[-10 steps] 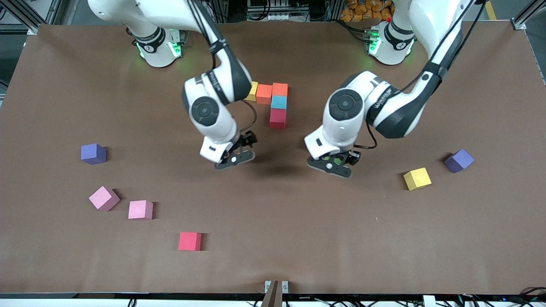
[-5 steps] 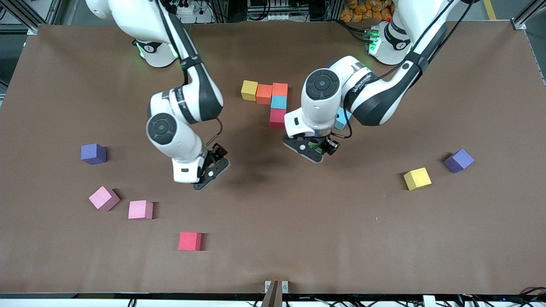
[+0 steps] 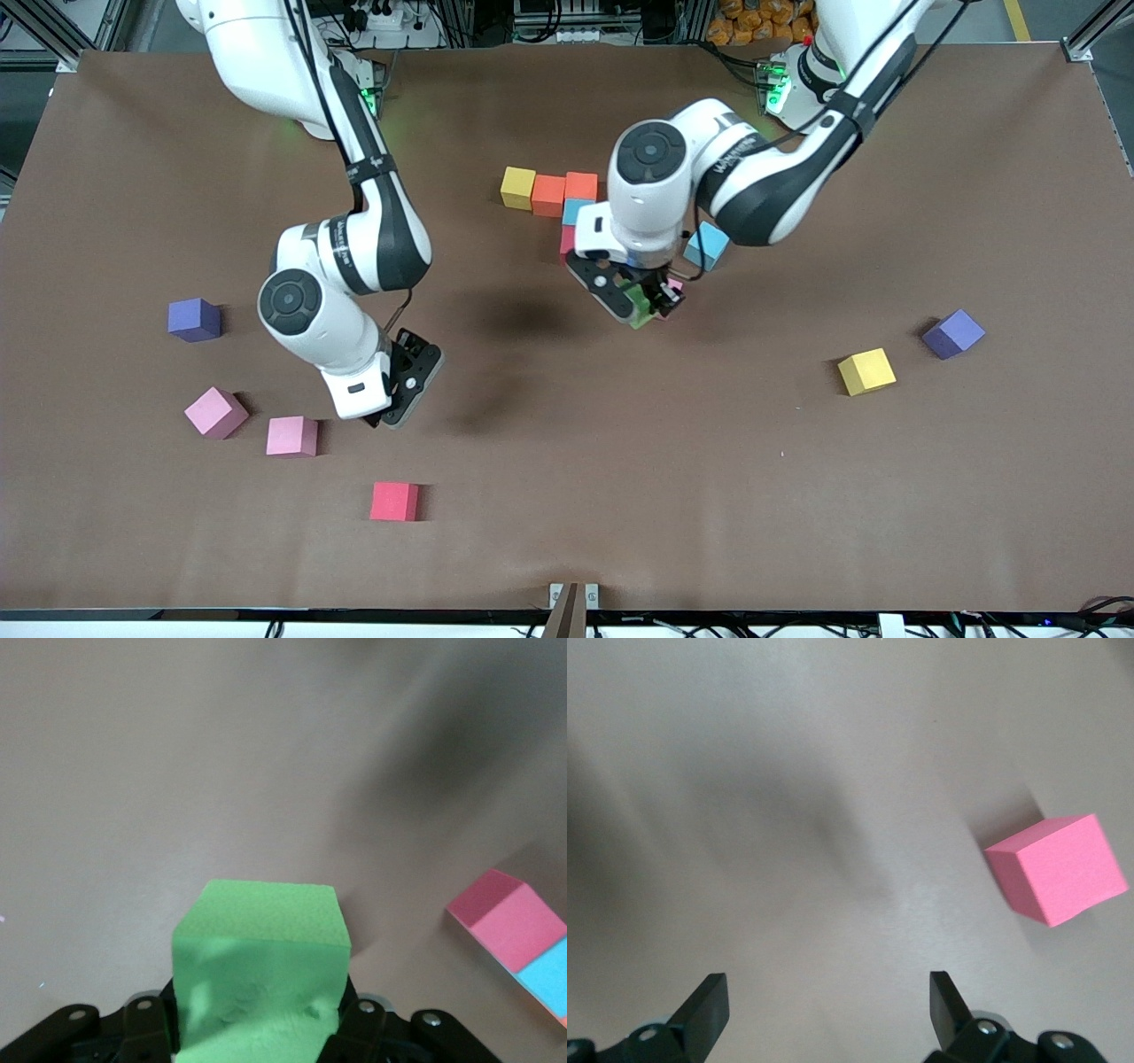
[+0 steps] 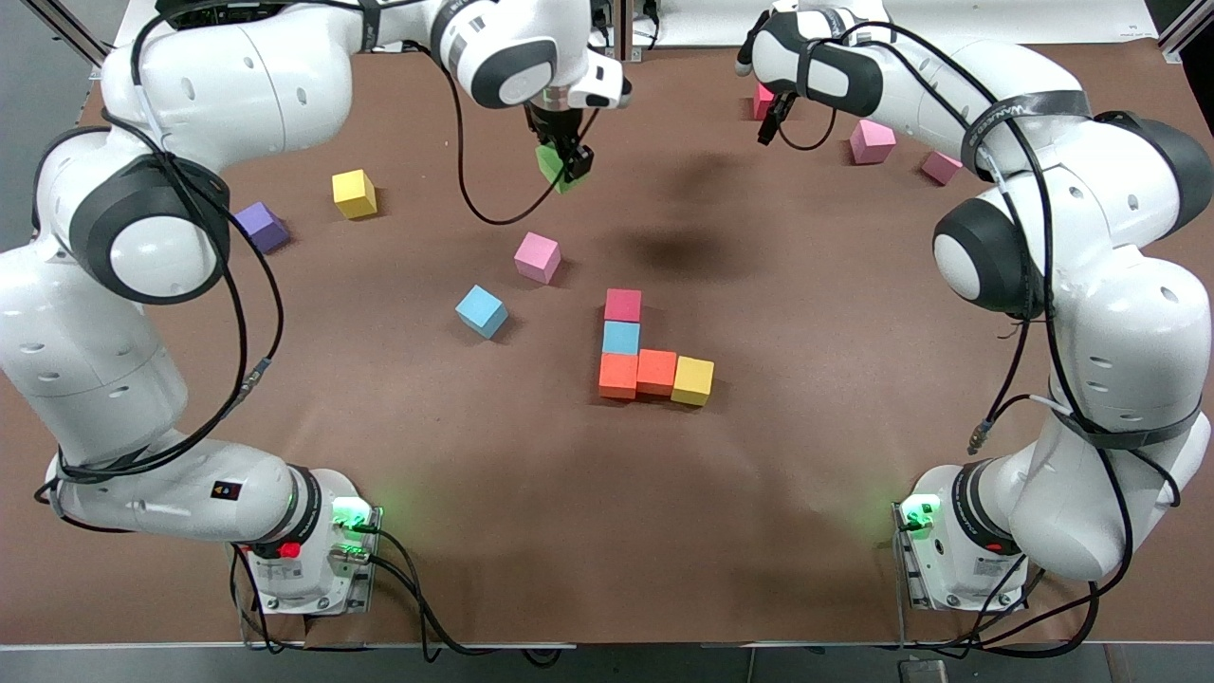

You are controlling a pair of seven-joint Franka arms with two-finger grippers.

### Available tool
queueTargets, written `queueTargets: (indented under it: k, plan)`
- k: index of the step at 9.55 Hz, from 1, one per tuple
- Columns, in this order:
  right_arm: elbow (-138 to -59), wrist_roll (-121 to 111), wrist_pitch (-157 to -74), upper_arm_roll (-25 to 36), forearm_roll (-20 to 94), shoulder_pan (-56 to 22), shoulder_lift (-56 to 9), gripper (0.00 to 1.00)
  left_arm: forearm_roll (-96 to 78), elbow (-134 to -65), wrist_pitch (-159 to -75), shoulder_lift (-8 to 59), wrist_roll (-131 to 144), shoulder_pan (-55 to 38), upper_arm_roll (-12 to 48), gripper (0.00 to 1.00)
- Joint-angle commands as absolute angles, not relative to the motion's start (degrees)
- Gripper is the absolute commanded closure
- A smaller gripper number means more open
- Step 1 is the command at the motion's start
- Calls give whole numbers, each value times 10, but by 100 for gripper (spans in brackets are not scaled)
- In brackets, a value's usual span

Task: Form number 2 with 11 blocks
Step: 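Carry the green cube to the stack while the right gripper reaches pink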

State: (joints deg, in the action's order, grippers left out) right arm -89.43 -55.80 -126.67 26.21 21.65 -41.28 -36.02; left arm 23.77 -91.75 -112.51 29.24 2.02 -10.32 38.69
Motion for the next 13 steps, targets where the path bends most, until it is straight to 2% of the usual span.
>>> queueTargets:
  k: [1, 3, 6, 9, 13]
  plan:
    - [-853, -621, -1309, 251, 214, -389, -401, 0, 252, -921, -1121, 297, -27, -135, 385, 100]
    - [-828, -657, -1360, 217, 214, -356, -435, 0, 245, -921, -1129, 315, -85, -163, 382, 100]
    - [-745, -688, -1361, 183, 214, -297, -500, 0, 244, -918, -1143, 342, -91, -225, 379, 100]
    - [-736, -689, -1346, 180, 238, -250, -505, 0, 246, -917, -1184, 359, -172, -286, 342, 100]
    - [-760, -587, -1194, 189, 272, -201, -479, 0, 244, -910, -1229, 381, -214, -323, 314, 100]
